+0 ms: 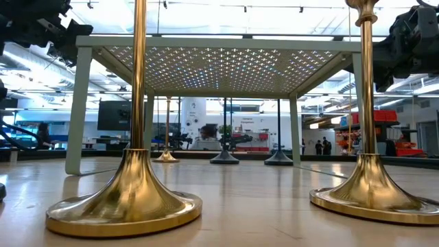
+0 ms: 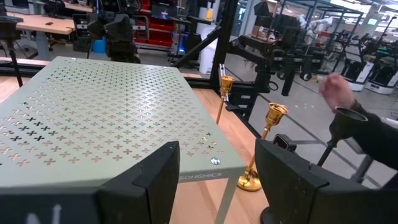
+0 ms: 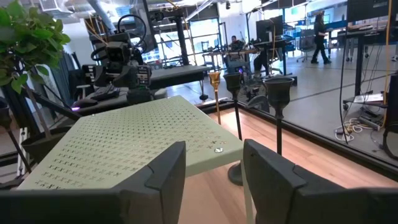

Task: Pick & Place candle stick holders
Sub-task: Put the top left golden candle holder on the shelf

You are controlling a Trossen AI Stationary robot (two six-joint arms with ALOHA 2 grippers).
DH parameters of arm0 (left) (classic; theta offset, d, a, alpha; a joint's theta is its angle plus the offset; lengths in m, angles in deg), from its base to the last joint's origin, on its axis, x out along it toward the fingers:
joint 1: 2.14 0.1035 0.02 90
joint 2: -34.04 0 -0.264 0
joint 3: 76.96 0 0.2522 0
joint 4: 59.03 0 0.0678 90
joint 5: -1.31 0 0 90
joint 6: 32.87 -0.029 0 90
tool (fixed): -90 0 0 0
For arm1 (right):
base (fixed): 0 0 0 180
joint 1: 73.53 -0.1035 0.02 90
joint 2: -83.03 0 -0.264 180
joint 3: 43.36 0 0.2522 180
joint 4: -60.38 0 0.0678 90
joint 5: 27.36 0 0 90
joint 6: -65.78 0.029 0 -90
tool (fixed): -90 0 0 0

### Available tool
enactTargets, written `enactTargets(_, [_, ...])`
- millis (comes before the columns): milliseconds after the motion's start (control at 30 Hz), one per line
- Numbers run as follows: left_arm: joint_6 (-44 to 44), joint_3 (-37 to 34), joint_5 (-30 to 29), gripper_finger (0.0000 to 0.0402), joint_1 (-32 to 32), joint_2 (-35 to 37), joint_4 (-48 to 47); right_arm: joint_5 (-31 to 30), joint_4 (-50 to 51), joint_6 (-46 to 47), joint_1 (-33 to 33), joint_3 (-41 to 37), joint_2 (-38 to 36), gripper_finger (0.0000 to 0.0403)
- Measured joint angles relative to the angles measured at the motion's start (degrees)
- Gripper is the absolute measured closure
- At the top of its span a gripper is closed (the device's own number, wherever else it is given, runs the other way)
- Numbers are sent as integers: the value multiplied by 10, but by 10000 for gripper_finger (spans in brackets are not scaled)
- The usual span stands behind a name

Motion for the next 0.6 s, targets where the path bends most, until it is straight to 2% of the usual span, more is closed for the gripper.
enactTargets(200, [0, 0, 0, 191, 0, 0, 0, -4, -3, 7, 0, 0, 0, 240])
enactTargets(400, [0, 0, 0, 191, 0, 0, 0, -120, -35, 6, 0, 0, 0, 240])
enactTargets(600, [-3, 0, -5, 191, 0, 0, 1, -134, -35, 5, 0, 0, 0, 240])
